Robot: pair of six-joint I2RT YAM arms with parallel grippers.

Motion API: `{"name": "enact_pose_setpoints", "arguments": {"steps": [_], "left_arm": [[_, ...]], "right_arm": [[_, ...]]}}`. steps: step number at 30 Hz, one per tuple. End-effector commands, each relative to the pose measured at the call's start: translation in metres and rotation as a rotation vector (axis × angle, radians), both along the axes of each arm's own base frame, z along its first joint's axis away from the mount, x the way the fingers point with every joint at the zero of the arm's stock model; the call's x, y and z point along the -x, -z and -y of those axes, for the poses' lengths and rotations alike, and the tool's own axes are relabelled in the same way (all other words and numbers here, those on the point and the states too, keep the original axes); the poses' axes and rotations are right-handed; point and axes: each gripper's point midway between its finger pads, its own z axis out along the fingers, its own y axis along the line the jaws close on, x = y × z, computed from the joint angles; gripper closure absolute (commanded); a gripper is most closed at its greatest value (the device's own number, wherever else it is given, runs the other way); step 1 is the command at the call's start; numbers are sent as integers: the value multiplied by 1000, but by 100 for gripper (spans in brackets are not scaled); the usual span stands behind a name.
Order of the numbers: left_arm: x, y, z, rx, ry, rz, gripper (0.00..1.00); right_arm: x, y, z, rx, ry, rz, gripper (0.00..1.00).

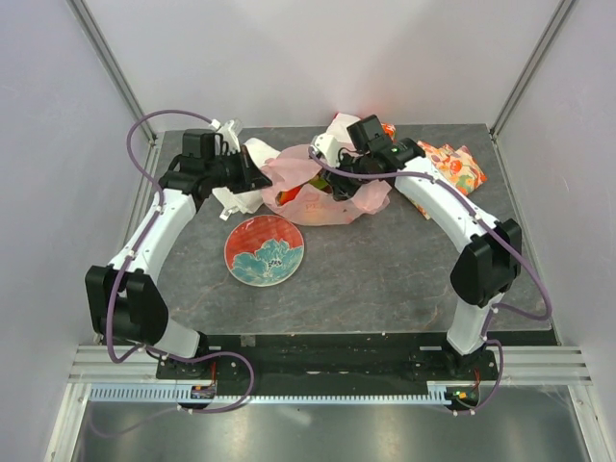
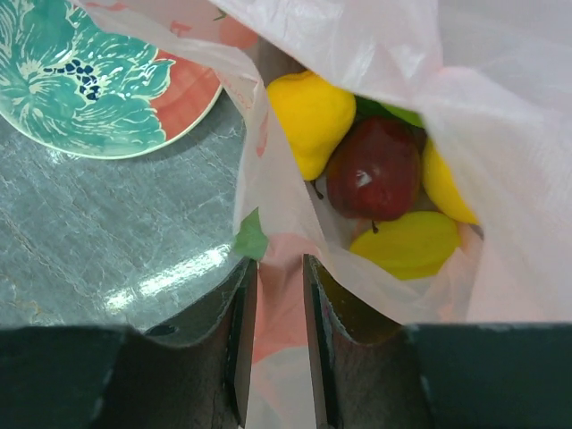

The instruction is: Take the fake fruits out of the plastic bag

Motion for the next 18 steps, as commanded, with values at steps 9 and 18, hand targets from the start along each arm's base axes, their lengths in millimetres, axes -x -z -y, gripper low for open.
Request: {"name": "enact_pose_setpoints", "arguments": {"steps": [9,18], "left_arm": [[-8,-25,6,44,-2,66,98],[-7,-34,7,55,7,89,99]], "right_arm": [[-4,-105,-15,-172,-41,170,66],[-10,-72,-45,-205,-57,124,91]]}}
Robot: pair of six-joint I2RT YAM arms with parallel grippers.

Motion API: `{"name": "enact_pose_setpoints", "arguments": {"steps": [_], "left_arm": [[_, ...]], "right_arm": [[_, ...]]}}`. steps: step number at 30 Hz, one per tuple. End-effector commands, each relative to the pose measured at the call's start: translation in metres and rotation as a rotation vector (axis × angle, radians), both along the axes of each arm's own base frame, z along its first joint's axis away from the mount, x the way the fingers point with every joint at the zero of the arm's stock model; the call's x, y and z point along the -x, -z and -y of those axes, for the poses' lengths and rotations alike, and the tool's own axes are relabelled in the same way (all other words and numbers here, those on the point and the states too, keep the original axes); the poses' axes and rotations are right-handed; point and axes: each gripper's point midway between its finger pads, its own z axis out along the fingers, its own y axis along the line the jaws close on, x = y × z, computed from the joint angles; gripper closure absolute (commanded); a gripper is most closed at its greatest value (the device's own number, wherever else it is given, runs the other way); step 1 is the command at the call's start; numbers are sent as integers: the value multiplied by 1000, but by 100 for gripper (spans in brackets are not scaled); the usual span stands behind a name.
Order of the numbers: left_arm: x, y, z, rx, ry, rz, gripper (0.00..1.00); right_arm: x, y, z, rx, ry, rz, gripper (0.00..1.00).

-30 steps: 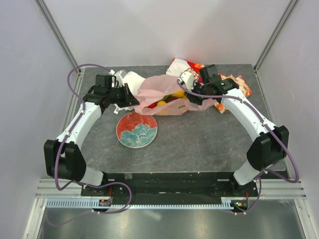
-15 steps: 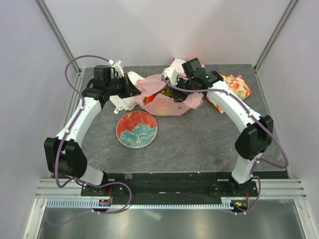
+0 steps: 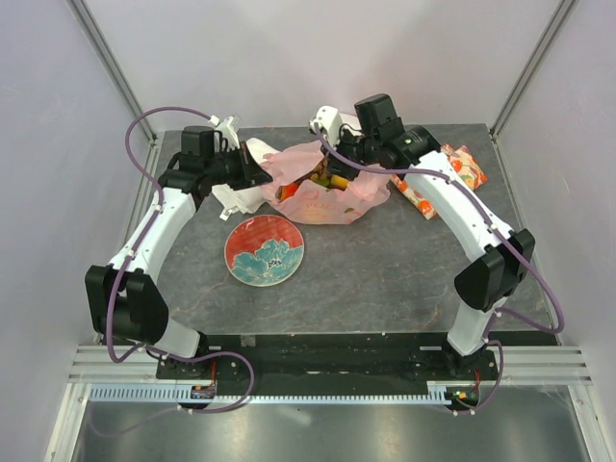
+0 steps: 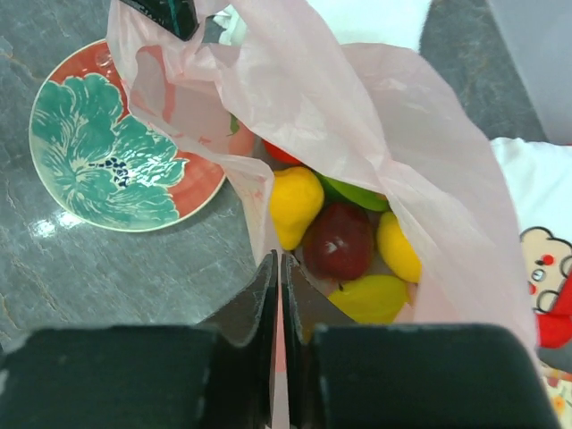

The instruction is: Take the fake fruits out of the plastic bag

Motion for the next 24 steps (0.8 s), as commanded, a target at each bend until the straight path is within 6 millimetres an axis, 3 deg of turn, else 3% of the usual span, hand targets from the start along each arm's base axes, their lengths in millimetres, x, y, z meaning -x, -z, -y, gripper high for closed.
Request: {"name": "enact_pose_setpoints", "arguments": {"steps": [1,9,14,15,17,18,19,21,22,24], "left_arm": [[0,-22,5,41,10,53,98],[-1,-27,4,40,4,69,98],[0,-23,7,55,9,50,98],[1,-21,7,56,13,45,98],[5,-13,7,52,14,23,98],[7,-12,6,49,14,22,98],[11,-7,5,41,14,13,98],[16,-2,0,16,8,7,98],[21,0,-2,3,9,11,98],[25,6,-8,-29,1,8,98]], "right_arm": [[-3,19,-28,-24,-38,-33,92],[-46,50,-25,48,134,5,93],[-58,101,-6,183,205,-5,95],[-52,120,2,234,193,-21,96],[-42,128,12,264,187,-30,96],[-29,144,21,293,182,-66,96],[-19,131,26,270,194,-65,96],[8,140,34,264,183,-132,95],[23,127,38,233,183,-144,94],[48,132,43,228,157,-179,92]]}}
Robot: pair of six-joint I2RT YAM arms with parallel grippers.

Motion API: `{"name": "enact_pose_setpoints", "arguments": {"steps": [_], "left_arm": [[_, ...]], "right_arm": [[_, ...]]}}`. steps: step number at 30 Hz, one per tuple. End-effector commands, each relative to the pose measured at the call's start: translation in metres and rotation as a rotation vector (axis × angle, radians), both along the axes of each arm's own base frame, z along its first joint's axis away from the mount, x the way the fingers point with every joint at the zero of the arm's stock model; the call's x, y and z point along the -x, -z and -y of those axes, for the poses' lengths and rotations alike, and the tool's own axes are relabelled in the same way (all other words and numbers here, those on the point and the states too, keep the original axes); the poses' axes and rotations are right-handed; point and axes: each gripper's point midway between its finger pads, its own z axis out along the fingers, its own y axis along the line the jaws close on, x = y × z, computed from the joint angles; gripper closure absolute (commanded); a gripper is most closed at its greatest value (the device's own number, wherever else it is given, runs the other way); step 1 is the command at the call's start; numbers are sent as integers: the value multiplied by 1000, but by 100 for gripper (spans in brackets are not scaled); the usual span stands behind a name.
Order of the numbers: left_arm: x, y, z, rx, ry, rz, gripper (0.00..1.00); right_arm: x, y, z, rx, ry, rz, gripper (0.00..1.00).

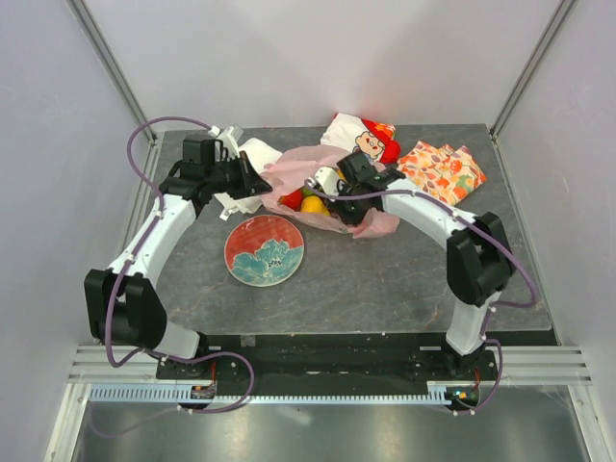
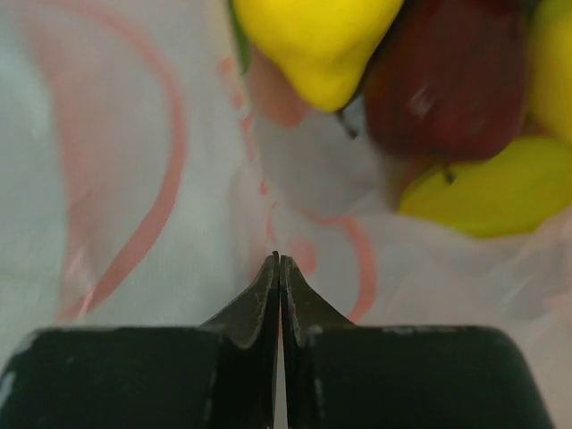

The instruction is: Take the fake fruits out of the plastic bag

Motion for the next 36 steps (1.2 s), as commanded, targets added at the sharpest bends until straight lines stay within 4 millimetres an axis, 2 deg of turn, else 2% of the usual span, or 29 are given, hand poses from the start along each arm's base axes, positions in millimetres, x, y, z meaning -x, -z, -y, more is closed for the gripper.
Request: {"name": "enact_pose_setpoints", "arguments": {"steps": [1,5,7,11,14,15,18,23,32,36], "left_arm": [[17,-5,-9,-40,2,45,98],[25,4,-9,-40,7,20,98],[28,12,-11,-46,2,2,98],[29,15,-14,-61,-6,6,98],[27,12,-15,-73,-8,25,98],[27,11,-16,-75,-8,31,98],[27,10,-16,-80,-7,41,98],[28,11,-15,-74,0,42,98],[23,12,-12,-66,11,38,98],[17,11,-11,-65,13,40,98]], "right_arm": [[35,-50,7,-103,1,51,92],[18,-56,-6,-132,8,74,90],[-1,-67,-20,-166,1,104,89],[-27,-62,-40,-178,10,115,82],[-51,-46,-38,-132,97,139,63],[-57,-35,-38,-113,113,135,51],[-70,-19,-31,-78,151,135,39],[-88,-4,-22,-50,190,137,29],[-112,7,-24,-35,199,180,29],[-119,21,-23,-16,183,184,28]]}}
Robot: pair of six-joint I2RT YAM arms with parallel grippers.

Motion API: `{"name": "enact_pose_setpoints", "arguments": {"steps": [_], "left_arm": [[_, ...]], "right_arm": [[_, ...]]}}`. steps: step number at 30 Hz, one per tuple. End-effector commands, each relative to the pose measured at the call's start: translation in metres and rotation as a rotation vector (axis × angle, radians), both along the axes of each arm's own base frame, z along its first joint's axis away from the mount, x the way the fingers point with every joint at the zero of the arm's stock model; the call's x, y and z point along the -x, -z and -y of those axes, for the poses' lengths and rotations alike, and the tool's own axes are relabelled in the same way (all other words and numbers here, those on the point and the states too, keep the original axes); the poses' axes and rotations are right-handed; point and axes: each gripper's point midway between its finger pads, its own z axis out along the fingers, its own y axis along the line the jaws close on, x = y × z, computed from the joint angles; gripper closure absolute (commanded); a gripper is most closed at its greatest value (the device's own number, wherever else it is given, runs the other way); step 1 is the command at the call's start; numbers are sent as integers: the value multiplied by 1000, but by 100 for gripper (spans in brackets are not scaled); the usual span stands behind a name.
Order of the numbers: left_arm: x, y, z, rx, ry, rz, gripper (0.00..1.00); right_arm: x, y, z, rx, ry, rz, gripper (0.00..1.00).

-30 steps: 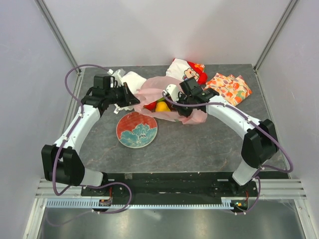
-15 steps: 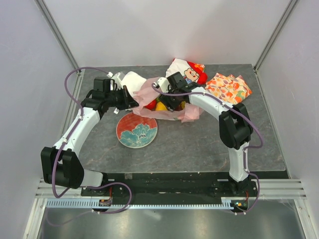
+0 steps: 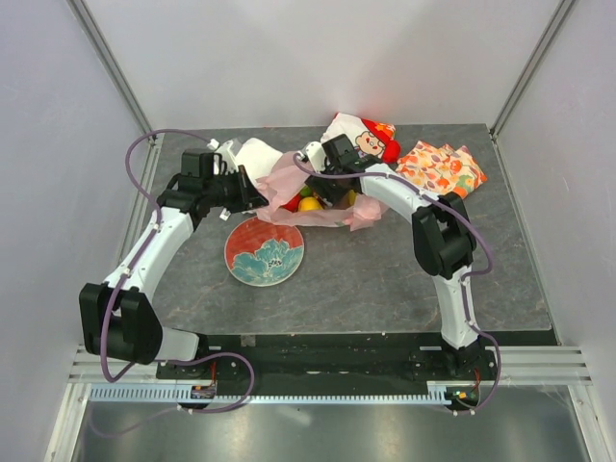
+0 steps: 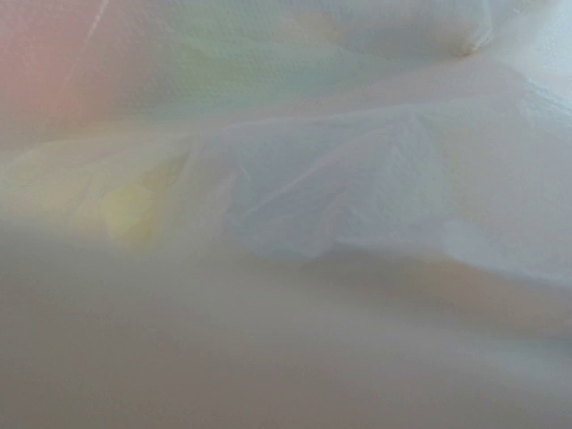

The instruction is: Take the fake fruits out of the plastic bag

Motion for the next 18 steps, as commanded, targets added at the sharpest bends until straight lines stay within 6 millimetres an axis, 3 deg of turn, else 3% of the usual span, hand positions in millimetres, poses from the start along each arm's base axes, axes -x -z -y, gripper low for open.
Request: {"name": "enact_pose_setpoints", "arguments": {"steps": [1,7,9,18], "left_arm": [[-12,-10,1,-11,21,60,98],[-16,-6,5,6,34,36,98],[-16,-6,8,15,46,30,98],[-17,-11,9,16,50,44,98]], "right_arm": [[-21,4,-1,6,-1,51,28],[-31,5,-8,-23,-15,68,22],[-34,3,-10,-30,-6,67,15],[-32,-13,-10,-47,15,66,14]]}}
